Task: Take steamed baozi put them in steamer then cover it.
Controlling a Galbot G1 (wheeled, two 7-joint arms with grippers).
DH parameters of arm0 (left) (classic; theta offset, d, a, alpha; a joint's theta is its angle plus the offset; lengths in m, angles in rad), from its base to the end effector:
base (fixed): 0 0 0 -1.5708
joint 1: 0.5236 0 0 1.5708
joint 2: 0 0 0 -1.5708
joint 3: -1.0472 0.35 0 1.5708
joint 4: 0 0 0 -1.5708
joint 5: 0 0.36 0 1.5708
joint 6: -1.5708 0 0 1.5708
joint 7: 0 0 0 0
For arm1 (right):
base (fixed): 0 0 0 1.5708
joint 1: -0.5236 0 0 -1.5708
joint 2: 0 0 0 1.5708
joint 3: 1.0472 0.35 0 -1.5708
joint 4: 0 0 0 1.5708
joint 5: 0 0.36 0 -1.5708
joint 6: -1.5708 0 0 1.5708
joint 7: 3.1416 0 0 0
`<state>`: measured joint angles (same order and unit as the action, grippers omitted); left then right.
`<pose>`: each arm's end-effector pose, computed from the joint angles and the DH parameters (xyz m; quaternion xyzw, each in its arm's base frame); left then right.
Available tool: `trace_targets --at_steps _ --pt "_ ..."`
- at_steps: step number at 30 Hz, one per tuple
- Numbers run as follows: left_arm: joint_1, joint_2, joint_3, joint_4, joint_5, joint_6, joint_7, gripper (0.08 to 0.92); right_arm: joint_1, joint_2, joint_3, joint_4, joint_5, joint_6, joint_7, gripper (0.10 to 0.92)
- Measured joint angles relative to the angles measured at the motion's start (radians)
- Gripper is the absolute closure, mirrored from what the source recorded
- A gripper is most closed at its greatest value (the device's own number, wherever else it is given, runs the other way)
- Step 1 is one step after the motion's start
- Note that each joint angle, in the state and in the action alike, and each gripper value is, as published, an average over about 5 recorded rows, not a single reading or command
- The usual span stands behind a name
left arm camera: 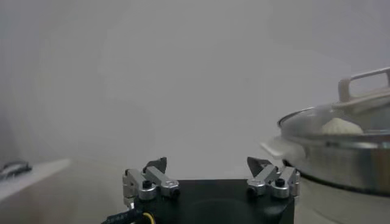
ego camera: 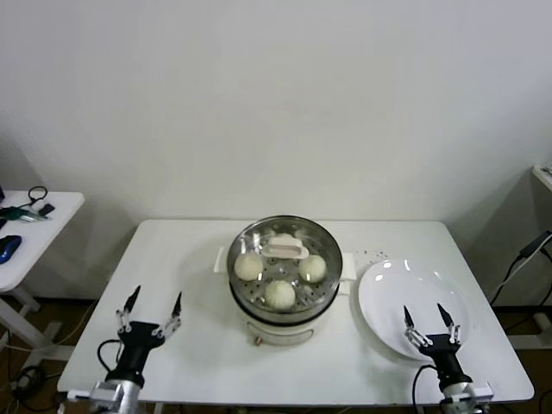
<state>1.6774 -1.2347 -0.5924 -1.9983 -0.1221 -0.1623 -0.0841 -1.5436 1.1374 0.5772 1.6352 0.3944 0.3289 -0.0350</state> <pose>0.1567 0.0875 -0.3397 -0.0155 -0.9950 -0.0976 0.0126 0.1780 -0.1547 -0.4246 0.0150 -0.9987 0.0225 0.0439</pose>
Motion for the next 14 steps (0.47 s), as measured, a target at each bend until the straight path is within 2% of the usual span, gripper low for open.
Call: trace_targets --at_steps 14 --pt "0.049 -0.009 -0.034 0.048 -0.093 -0.082 0.01 0.177 0.01 0.002 -0.009 -0.005 -0.001 0.0 0.004 0.203"
